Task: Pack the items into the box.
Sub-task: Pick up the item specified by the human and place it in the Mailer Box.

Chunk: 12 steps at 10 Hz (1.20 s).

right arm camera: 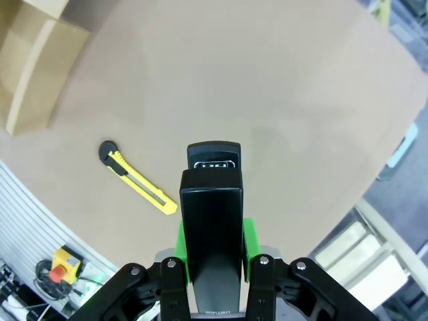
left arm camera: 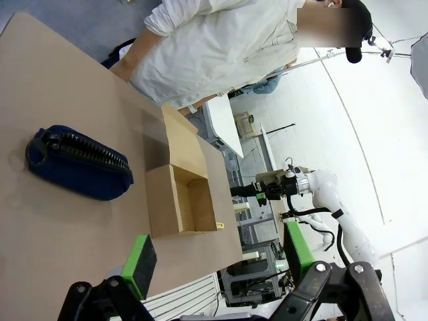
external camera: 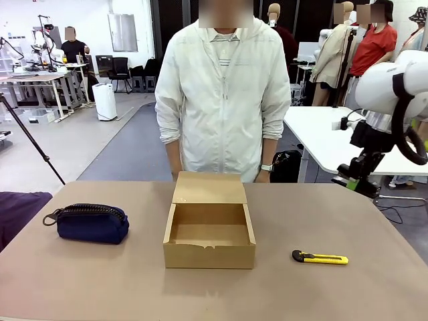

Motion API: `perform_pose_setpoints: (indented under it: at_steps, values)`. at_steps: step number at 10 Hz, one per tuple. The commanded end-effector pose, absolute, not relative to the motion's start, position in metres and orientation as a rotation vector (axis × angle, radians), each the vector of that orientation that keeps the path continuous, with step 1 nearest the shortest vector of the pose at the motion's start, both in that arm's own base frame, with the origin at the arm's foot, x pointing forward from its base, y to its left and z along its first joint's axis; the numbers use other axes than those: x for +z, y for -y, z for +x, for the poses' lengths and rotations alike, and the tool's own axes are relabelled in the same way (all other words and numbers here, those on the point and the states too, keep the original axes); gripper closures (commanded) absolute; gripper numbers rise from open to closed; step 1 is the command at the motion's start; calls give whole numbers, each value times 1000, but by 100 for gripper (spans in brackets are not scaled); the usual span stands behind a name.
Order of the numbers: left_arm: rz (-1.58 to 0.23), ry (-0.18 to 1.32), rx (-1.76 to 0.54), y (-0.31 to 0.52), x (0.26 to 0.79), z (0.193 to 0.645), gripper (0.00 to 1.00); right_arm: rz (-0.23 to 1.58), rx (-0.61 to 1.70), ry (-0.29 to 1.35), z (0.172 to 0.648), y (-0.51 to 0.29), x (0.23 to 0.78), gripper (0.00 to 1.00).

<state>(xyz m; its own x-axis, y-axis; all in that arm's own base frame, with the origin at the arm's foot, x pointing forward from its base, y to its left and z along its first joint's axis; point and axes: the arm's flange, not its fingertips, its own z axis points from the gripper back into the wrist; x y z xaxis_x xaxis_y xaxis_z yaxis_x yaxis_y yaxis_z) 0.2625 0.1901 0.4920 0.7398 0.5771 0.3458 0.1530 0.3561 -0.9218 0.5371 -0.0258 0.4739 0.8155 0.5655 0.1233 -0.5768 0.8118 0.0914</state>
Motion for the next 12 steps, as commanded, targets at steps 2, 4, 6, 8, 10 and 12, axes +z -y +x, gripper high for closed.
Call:
perform_pose_setpoints:
  at_steps: [2,4,6,8,10,12]
  values:
    - [-1214,751,290,-191,492,264,0,87,624,115,539,21,468,100]
    - [-1214,751,290,-191,492,264,0,-20,797,225,548,-54,476,100]
    - [-1214,751,290,-191,492,264,0,11,1094,292,543,-154,470,100]
    - [-1214,751,290,-191,492,264,0,46,1378,287,523,-233,453,100]
    - [-1214,751,290,-191,492,264,0,123,1653,265,489,-289,448,100]
    - [-1214,751,290,-191,492,264,0,168,1771,242,458,-322,445,100]
